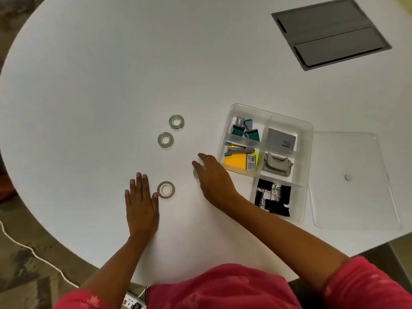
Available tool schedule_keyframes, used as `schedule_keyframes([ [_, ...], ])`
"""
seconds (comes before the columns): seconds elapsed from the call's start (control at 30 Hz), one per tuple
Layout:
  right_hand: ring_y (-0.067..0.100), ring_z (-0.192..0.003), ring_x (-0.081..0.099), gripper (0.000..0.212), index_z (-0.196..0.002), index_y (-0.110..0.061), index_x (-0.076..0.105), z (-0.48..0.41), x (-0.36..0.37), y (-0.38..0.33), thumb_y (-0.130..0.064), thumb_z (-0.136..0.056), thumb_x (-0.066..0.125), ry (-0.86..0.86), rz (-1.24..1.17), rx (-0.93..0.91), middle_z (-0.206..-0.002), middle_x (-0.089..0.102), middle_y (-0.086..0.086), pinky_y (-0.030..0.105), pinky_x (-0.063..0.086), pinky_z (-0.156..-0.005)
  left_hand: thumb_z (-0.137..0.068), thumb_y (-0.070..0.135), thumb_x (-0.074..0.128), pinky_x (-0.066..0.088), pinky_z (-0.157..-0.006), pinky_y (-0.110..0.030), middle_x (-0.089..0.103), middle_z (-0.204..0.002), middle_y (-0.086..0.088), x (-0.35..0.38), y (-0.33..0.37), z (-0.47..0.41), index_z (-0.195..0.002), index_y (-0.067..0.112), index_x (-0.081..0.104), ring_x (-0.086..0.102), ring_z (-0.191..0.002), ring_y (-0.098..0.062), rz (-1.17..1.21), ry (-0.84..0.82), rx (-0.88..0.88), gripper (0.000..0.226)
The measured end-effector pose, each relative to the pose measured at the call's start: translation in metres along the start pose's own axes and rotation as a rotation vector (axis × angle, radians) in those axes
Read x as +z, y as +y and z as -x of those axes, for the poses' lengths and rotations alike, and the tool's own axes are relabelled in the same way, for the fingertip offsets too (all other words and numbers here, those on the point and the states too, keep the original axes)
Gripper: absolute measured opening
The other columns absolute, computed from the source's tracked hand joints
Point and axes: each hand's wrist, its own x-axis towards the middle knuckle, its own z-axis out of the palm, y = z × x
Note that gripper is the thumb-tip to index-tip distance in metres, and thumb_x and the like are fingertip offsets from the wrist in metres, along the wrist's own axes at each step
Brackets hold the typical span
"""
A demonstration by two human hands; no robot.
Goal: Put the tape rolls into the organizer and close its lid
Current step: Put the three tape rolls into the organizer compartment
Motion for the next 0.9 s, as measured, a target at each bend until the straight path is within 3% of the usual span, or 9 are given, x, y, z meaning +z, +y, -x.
schedule_keyframes([
  [0.07, 0.042, -0.131, 0.037, 0.059, -0.137, 0.004, 0.039, -0.01, 0.003, -0.004, 0.002, -0.083, 0.065, -0.095, 0.138, -0.009, -0.145, 0.035, 0.03, 0.045, 0.035, -0.11, -0.096, 0.036, 0.016, 0.011, -0.121, -0.045, 0.007, -0.16, -0.006, -0.003, 0.001, -0.003, -0.15, 0.013, 0.005, 0.005, -0.148, -0.024, -0.011, 0.019, -0.024, 0.06],
  [0.13, 0.041, -0.126, 0.04, 0.059, -0.138, 0.002, 0.035, -0.015, 0.006, -0.006, 0.001, -0.085, 0.062, -0.151, 0.193, 0.019, -0.142, 0.037, 0.029, 0.043, 0.033, -0.109, -0.097, 0.036, 0.017, 0.011, -0.121, -0.044, 0.007, -0.16, -0.006, -0.001, 0.001, -0.001, -0.15, 0.014, 0.005, 0.005, -0.148, -0.023, -0.033, 0.017, -0.023, 0.059],
  [0.27, 0.03, -0.098, 0.056, 0.048, -0.123, -0.001, 0.046, -0.024, 0.011, -0.015, -0.003, -0.081, 0.068, -0.209, 0.228, 0.054, -0.113, 0.055, 0.019, 0.036, 0.044, -0.088, -0.097, 0.038, 0.016, 0.011, -0.121, -0.043, 0.008, -0.16, -0.005, 0.003, -0.001, -0.003, -0.15, 0.015, 0.005, 0.005, -0.148, -0.022, -0.04, 0.02, -0.028, 0.059],
  [0.4, 0.025, -0.087, 0.057, 0.041, -0.11, -0.004, 0.051, -0.026, 0.014, -0.02, -0.003, -0.076, 0.072, -0.234, 0.247, 0.096, -0.104, 0.056, 0.014, 0.029, 0.04, -0.068, -0.097, 0.037, 0.017, 0.01, -0.121, -0.043, 0.007, -0.16, -0.004, 0.005, -0.002, -0.003, -0.15, 0.017, 0.003, 0.003, -0.148, -0.021, -0.033, 0.025, -0.028, 0.059],
  [0.53, 0.024, -0.089, 0.056, 0.045, -0.116, -0.004, 0.049, -0.026, 0.01, -0.02, 0.0, -0.077, 0.07, -0.19, 0.192, 0.064, -0.109, 0.055, 0.015, 0.028, 0.035, -0.065, -0.097, 0.037, 0.016, 0.01, -0.121, -0.042, 0.008, -0.16, -0.004, 0.005, -0.002, -0.003, -0.15, 0.016, 0.005, 0.003, -0.148, -0.02, -0.026, 0.03, -0.033, 0.058],
  [0.63, 0.023, -0.081, 0.06, 0.042, -0.115, -0.005, 0.057, -0.015, -0.009, -0.02, 0.004, -0.076, 0.071, -0.04, 0.139, 0.011, -0.105, 0.062, 0.015, 0.027, 0.047, -0.061, -0.097, 0.039, 0.014, 0.009, -0.121, -0.042, 0.008, -0.16, -0.004, 0.004, -0.001, -0.002, -0.15, 0.017, 0.005, 0.003, -0.148, -0.02, -0.022, 0.03, -0.034, 0.059],
  [0.7, 0.03, -0.084, 0.061, 0.048, -0.113, -0.002, 0.06, -0.002, -0.024, -0.02, 0.012, -0.069, 0.072, 0.071, 0.037, 0.0, -0.11, 0.062, 0.021, 0.035, 0.054, -0.062, -0.097, 0.038, 0.014, 0.009, -0.121, -0.042, 0.007, -0.161, -0.003, 0.004, -0.002, -0.002, -0.15, 0.017, 0.004, 0.002, -0.148, -0.02, -0.019, 0.034, -0.032, 0.058],
  [0.8, 0.033, -0.09, 0.061, 0.055, -0.116, -0.003, 0.06, 0.021, -0.04, -0.008, 0.011, -0.064, 0.074, 0.122, -0.019, 0.082, -0.115, 0.06, 0.021, 0.035, 0.055, -0.062, -0.097, 0.037, 0.015, 0.009, -0.121, -0.041, 0.007, -0.161, -0.003, 0.004, -0.001, -0.002, -0.15, 0.017, 0.004, 0.002, -0.148, -0.02, -0.023, 0.043, -0.027, 0.058],
  [0.9, 0.031, -0.095, 0.062, 0.053, -0.12, -0.007, 0.056, 0.042, -0.047, 0.012, -0.004, -0.071, 0.077, 0.031, -0.049, 0.247, -0.118, 0.057, 0.015, 0.035, 0.055, -0.063, -0.098, 0.037, 0.015, 0.01, -0.121, -0.041, 0.008, -0.16, -0.004, 0.004, -0.001, -0.001, -0.15, 0.016, 0.004, 0.003, -0.148, -0.02, -0.023, 0.048, -0.023, 0.058],
])
